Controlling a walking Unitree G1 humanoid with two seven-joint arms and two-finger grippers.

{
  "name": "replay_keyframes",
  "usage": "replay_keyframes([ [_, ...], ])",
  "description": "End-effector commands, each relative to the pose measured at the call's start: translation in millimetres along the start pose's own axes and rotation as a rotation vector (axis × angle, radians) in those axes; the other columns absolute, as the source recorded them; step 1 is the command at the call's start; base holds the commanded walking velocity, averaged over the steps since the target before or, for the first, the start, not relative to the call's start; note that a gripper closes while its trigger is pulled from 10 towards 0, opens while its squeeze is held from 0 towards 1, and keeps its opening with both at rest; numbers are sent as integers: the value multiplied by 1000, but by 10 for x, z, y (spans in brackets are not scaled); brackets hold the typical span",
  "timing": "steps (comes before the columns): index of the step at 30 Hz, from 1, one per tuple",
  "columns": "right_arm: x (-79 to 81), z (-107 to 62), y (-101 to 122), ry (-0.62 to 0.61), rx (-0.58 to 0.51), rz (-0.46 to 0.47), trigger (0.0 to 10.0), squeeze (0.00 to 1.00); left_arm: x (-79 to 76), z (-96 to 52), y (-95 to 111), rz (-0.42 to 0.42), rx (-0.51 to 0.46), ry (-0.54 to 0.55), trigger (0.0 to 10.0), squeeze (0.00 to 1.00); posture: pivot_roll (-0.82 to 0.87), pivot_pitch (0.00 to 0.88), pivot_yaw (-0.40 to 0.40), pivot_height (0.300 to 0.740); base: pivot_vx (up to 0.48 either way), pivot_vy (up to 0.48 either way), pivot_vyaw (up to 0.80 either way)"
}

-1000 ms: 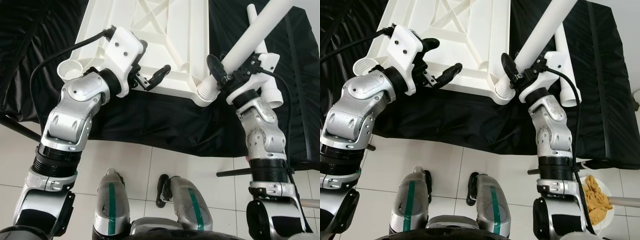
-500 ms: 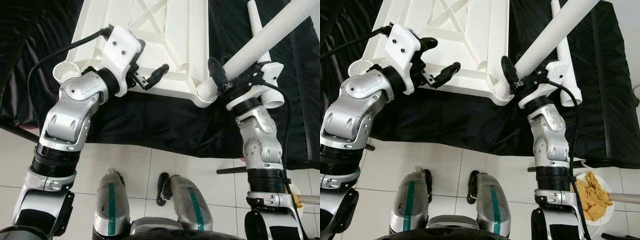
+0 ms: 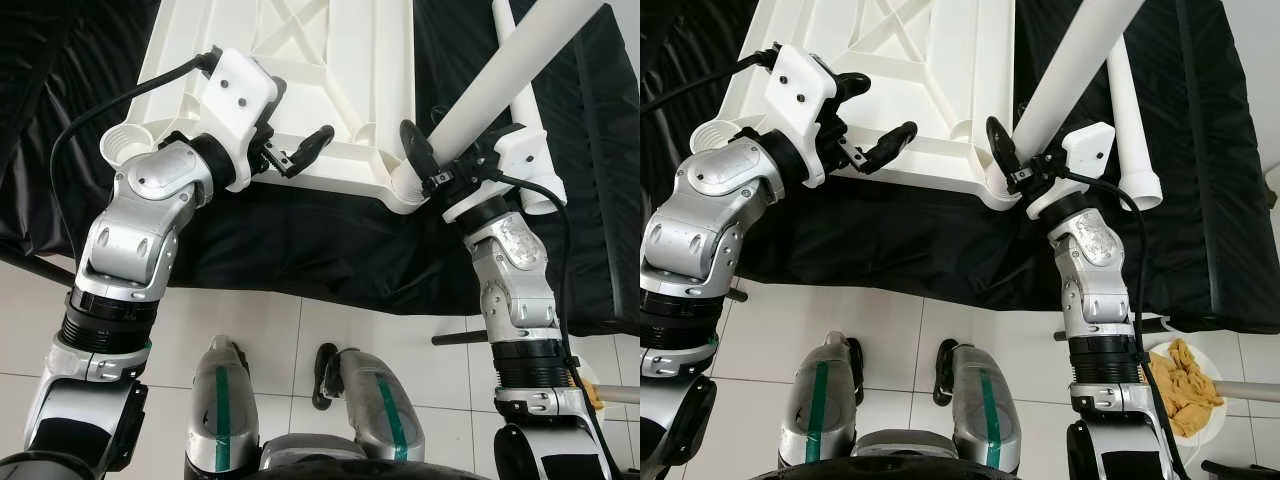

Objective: Building children table

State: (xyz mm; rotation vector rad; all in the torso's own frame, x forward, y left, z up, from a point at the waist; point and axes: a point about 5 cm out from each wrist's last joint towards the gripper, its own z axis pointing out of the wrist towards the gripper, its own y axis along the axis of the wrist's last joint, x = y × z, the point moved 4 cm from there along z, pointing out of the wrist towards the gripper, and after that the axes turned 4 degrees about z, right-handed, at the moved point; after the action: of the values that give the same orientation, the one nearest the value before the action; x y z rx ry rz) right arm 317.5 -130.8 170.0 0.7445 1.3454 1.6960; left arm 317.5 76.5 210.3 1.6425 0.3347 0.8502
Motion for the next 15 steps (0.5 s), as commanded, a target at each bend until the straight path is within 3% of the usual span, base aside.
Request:
replay_keyframes([
  [1, 83, -75, -293, 35, 128, 16, 10000, 0, 16, -7, 72, 10, -18, 20, 10000, 0, 122, 136, -96, 740, 0, 0, 0],
  [2, 172, -48, -244, 87, 116, -2, 10000, 0, 25, -11, 73, 12, -17, 24, 10000, 0, 122, 135, -97, 740, 0, 0, 0],
  [7, 300, -57, -223, 157, 107, -53, 10000, 0, 37, -18, 76, 14, -16, 28, 10000, 0, 124, 136, -97, 740, 0, 0, 0],
  [15, 321, -110, -263, 187, 121, -102, 10000, 0, 44, -25, 81, 15, -16, 30, 10000, 0, 121, 138, -95, 740, 0, 0, 0],
])
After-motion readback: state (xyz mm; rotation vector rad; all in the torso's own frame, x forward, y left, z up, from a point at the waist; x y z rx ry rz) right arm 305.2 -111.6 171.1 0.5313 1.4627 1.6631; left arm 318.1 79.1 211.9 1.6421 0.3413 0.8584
